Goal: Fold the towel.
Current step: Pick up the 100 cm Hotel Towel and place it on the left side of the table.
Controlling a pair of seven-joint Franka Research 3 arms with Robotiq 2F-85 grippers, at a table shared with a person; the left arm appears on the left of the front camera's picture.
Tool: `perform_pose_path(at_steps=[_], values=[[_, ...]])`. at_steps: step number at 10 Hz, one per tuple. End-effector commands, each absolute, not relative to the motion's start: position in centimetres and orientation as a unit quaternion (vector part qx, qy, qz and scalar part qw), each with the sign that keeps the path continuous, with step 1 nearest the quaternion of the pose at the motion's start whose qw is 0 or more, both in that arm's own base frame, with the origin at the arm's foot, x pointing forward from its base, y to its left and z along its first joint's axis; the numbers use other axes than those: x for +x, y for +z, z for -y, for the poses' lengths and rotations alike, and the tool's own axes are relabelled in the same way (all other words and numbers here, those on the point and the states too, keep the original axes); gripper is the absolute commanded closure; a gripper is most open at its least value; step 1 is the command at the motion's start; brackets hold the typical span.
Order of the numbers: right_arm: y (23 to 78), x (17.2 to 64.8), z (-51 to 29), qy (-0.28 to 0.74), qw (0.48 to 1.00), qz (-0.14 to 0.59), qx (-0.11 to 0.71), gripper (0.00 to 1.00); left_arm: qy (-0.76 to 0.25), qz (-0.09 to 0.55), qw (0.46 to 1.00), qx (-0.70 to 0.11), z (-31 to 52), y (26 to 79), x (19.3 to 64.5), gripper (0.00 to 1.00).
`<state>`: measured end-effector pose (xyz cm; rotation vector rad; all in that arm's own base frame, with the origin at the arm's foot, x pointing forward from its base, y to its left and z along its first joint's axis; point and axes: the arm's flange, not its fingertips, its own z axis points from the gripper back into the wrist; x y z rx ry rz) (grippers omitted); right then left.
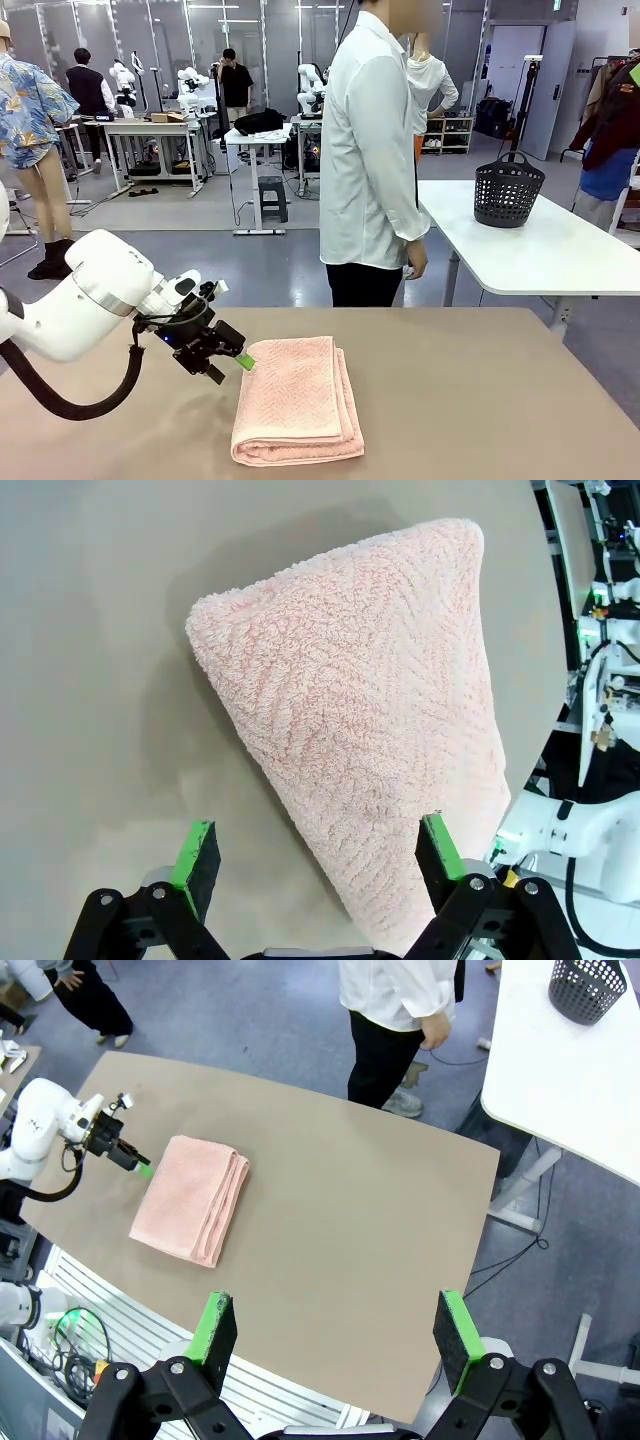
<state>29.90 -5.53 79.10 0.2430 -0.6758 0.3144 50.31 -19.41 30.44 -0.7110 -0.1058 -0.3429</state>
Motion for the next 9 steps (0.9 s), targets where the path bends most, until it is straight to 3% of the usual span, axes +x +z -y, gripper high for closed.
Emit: perform_pose_path(at_steps=[1, 3, 9], values=[[79.2, 29.9, 5.6, 0.152, 0.925, 0.329, 0.117, 0.00, -0.166, 0.086, 0.909, -0.373, 19.6, 30.1, 50.1, 0.00], [79.2, 29.9, 5.6, 0.152, 0.925, 0.329, 0.117, 0.00, -0.169, 0.117, 0.903, -0.377, 19.5, 29.8, 48.9, 0.00], [79.2, 29.9, 5.6, 0.152, 0.925, 0.329, 0.117, 0.00, -0.131, 0.114, 0.890, -0.422, 19.4, 25.9, 48.4, 0.00]])
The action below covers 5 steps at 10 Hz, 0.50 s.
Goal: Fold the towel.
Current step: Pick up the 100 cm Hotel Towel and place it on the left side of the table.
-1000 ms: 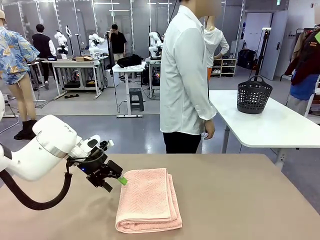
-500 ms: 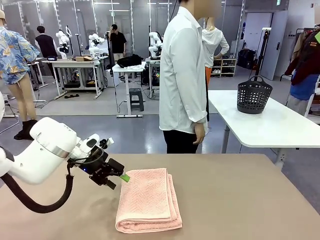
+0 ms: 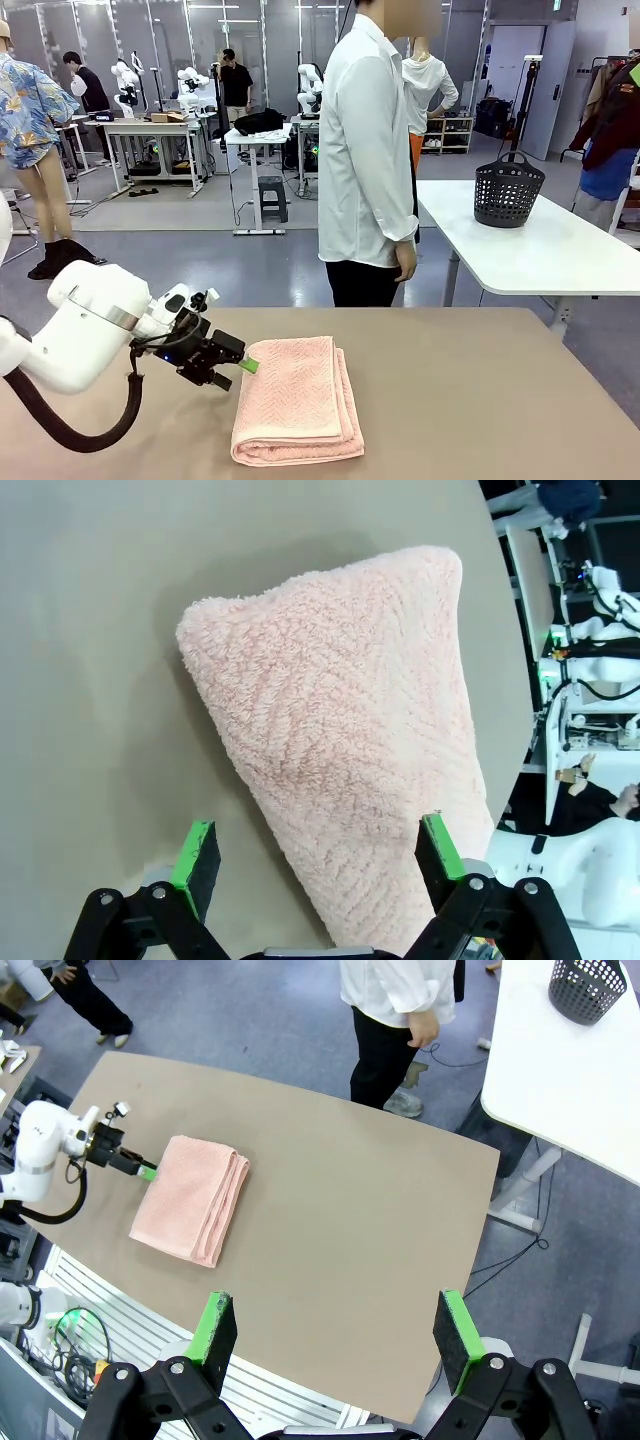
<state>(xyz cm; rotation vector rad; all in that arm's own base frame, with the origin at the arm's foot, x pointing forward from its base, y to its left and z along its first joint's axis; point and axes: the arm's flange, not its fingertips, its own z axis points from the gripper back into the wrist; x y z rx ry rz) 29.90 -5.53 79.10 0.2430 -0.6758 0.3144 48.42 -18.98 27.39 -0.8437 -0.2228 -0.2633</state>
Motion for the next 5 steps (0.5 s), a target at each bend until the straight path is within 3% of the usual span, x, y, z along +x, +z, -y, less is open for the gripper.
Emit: perform_pose_path(at_steps=[1, 5], values=[[79.2, 29.9, 5.6, 0.152, 0.925, 0.329, 0.117, 0.00, -0.123, 0.110, 0.882, -0.441, 19.2, 24.9, 48.4, 0.00], [79.2, 29.9, 5.6, 0.152, 0.925, 0.329, 0.117, 0.00, -0.127, 0.098, 0.856, -0.491, 20.9, 23.6, 48.1, 0.00]])
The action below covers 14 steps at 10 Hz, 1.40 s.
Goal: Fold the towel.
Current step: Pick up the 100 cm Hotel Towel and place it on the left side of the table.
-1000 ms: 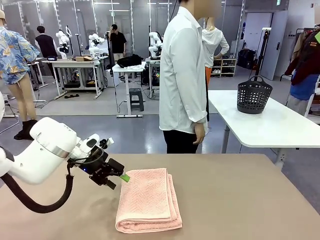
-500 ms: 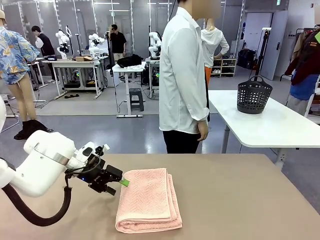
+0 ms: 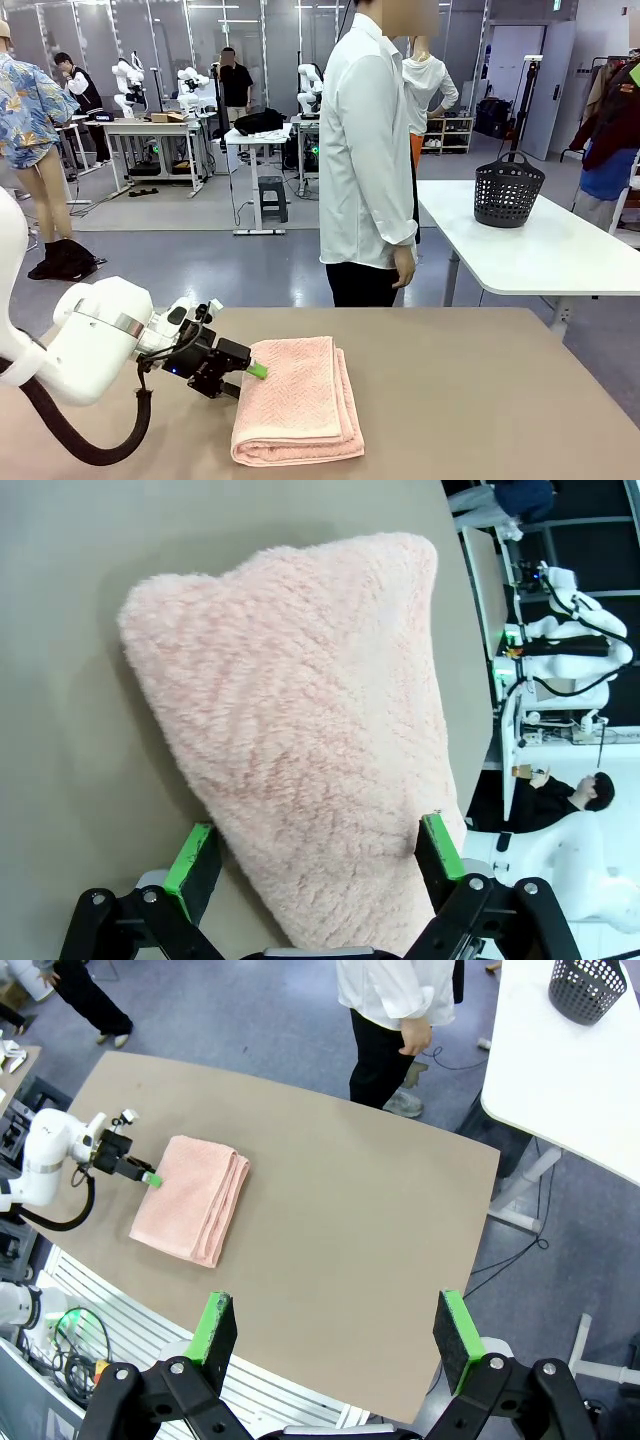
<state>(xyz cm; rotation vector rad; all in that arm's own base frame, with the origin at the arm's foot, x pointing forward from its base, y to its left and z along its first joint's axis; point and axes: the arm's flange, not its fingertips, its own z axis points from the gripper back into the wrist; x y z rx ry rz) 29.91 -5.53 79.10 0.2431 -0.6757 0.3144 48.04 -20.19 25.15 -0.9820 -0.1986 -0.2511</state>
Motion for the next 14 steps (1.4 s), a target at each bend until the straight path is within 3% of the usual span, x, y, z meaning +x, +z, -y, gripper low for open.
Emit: perform_pose_path(at_steps=[1, 4, 7, 8, 14], values=[[79.2, 29.9, 5.6, 0.152, 0.925, 0.329, 0.117, 0.00, -0.120, 0.100, 0.849, -0.504, 21.3, 23.6, 48.0, 0.00], [79.2, 29.9, 5.6, 0.152, 0.925, 0.329, 0.117, 0.00, -0.112, 0.096, 0.845, -0.514, 22.9, 24.3, 47.4, 0.00], [79.2, 29.9, 5.6, 0.152, 0.925, 0.329, 0.117, 0.00, -0.102, 0.111, 0.849, -0.507, 22.7, 24.9, 47.4, 0.93], [79.2, 29.9, 5.6, 0.152, 0.925, 0.329, 0.117, 0.00, -0.099, 0.108, 0.850, -0.505, 22.8, 25.0, 47.4, 1.00], [79.2, 29.9, 5.6, 0.152, 0.925, 0.329, 0.117, 0.00, -0.101, 0.102, 0.858, -0.494, 21.8, 25.7, 48.8, 1.00]])
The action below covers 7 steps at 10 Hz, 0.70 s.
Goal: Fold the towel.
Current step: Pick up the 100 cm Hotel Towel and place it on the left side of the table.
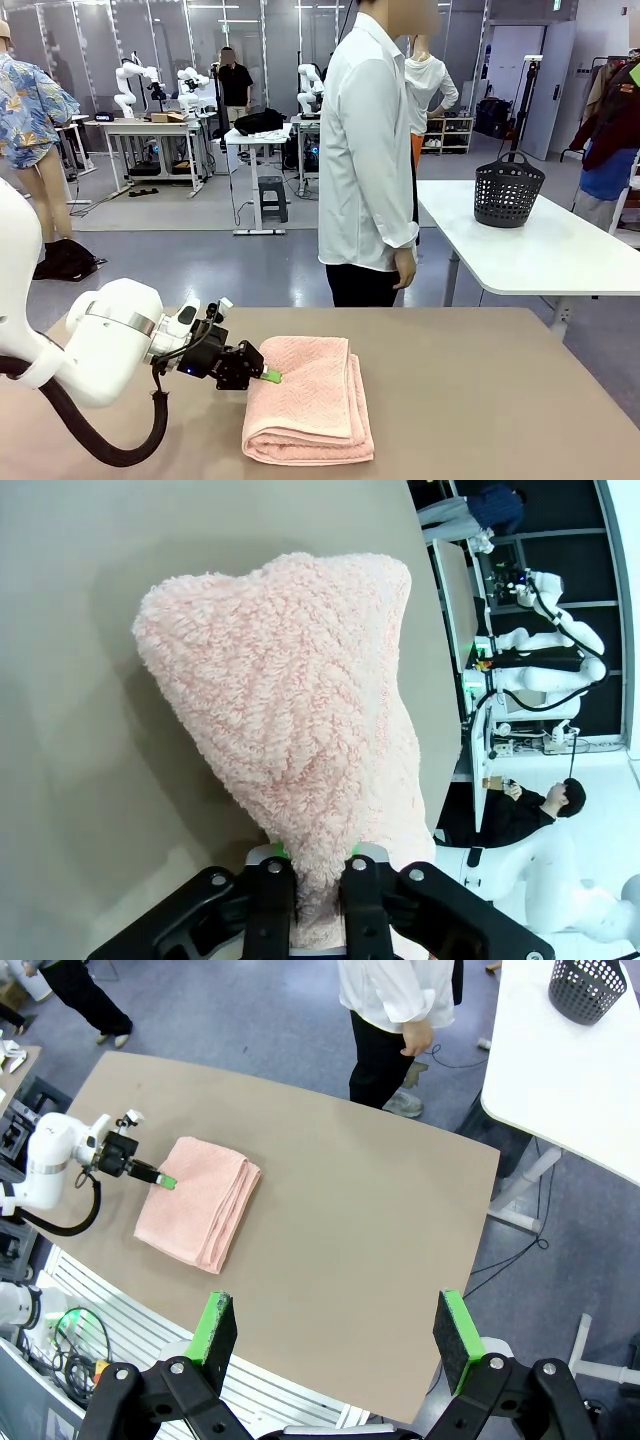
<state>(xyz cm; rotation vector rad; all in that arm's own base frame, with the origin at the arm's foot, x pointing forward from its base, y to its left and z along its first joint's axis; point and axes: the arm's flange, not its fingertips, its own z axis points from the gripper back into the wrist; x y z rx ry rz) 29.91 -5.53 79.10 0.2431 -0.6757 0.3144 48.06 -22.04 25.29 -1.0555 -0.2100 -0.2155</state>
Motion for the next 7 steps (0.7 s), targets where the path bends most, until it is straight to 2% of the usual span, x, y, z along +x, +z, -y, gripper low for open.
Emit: perform_pose_path(at_steps=[1, 6, 7], values=[[79.2, 29.9, 5.6, 0.152, 0.925, 0.329, 0.117, 0.00, -0.113, 0.108, 0.862, -0.482, 21.0, 26.0, 48.8, 1.00], [79.2, 29.9, 5.6, 0.152, 0.925, 0.329, 0.117, 0.00, -0.169, 0.101, 0.857, -0.476, 9.0, 29.3, 49.3, 1.00], [79.2, 29.9, 5.6, 0.152, 0.925, 0.329, 0.117, 0.00, -0.170, 0.104, 0.858, -0.474, 5.4, 30.1, 49.3, 0.93]])
